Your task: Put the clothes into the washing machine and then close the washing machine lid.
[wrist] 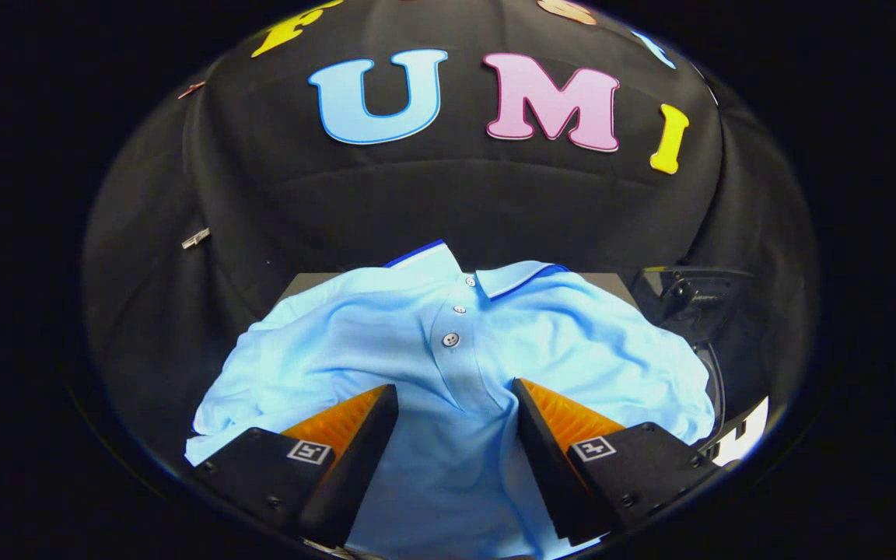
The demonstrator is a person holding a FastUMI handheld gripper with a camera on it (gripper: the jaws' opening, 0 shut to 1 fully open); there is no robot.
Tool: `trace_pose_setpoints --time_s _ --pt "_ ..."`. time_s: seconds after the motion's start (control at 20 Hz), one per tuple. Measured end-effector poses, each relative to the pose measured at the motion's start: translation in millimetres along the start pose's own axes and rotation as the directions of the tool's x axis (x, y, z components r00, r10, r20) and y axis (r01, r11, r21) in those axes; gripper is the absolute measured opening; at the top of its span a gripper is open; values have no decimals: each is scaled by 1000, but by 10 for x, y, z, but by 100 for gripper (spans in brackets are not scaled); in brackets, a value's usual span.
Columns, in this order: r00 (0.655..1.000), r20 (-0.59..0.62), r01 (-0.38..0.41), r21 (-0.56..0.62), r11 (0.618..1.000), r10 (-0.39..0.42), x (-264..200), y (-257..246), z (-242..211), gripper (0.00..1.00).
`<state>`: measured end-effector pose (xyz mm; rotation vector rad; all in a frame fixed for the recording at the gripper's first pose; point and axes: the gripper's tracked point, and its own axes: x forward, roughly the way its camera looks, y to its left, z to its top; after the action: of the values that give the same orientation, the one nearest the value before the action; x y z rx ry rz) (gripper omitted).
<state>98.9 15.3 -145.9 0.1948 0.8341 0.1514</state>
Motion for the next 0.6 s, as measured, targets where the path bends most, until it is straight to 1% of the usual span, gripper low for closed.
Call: trace_pose_setpoints --time_s 0.05,0.1,0.2,0.25,0.3,0.4,0.5,0.6 --pt "1000 0 -6 -34 999 6 -18 -20 -3 96" --pt "1000 2 -8 -42 999 8 -30 -19 2 96" --pt "1000 11 -10 -21 1000 10 -42 -14 -17 96" --pt "1000 26 1 -35 999 0 22 -73 32 93" --pt "999 25 -23 -45 999 24 19 -100 30 68" --pt "999 18 -34 -52 998 35 37 -85 27 19" --pt "1000 11 -23 -58 998 24 52 -95 29 6" --pt "1000 16 -9 -82 997 11 33 -101 23 6"
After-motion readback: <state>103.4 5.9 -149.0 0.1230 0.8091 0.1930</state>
